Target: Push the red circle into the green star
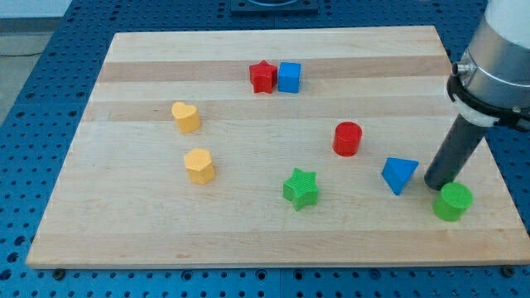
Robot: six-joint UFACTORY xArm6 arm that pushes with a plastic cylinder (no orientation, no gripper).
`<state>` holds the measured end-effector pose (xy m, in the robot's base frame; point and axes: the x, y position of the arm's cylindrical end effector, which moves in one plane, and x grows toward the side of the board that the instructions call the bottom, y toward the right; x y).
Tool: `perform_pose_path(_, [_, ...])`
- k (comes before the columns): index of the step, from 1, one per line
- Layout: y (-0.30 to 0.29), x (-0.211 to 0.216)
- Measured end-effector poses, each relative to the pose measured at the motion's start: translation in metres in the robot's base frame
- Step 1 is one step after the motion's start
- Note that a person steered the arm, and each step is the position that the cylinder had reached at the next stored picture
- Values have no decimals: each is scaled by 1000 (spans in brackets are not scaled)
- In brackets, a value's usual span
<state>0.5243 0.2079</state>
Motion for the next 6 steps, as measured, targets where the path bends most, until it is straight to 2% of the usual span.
perform_pose_path(2, [2,29])
perform_pose_path(3, [-19,3])
perform_pose_path(4, [-54,-62])
perform_pose_path(5, [-110,-100])
perform_pose_path(6, [-138,-77])
